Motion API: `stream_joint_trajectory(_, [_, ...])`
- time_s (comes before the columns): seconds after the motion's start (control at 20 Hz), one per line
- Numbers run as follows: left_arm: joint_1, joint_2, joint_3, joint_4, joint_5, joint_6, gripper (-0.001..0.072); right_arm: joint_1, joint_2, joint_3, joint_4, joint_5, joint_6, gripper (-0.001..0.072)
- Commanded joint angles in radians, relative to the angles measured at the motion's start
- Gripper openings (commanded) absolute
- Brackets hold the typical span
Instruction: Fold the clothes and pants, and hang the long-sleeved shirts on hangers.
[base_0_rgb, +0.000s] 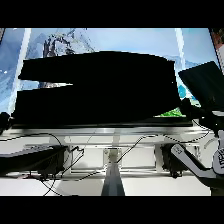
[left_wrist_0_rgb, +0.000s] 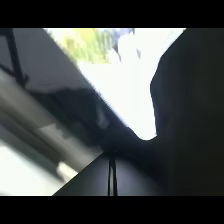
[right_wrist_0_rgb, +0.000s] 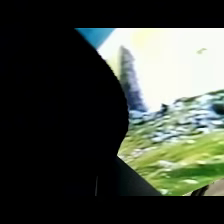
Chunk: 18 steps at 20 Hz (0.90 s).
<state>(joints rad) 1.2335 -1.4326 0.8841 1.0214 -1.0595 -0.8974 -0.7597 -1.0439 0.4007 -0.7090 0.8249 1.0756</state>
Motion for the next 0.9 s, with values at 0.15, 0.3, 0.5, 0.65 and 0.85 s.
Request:
stream_joint_trajectory(0.15, [-0.005,0.117,0.079,-0.275,-0.058,0.113,0.0007,0.000,0.276,0.161,-0.212,0.114,0.090,0.0020])
stream_joint_trajectory(0.3, [-0.006,0.191,0.082,-0.281,-0.034,0.113,0.0006,0.000,0.457,0.222,-0.296,0.132,0.156,0.0020])
stream_joint_trajectory(0.5, [-0.038,0.230,0.090,-0.359,0.074,0.034,0.0002,0.000,0.582,0.259,-0.312,0.161,0.195,0.0020])
stream_joint_trajectory(0.65, [-0.172,0.230,0.108,-0.357,0.235,-0.028,0.0001,0.000,0.526,0.259,-0.306,0.103,0.229,0.0019])
stream_joint_trajectory(0.85, [-0.424,0.180,0.132,-0.275,0.339,-0.096,0.0002,0.059,0.354,0.259,-0.267,0.047,0.232,0.0019])
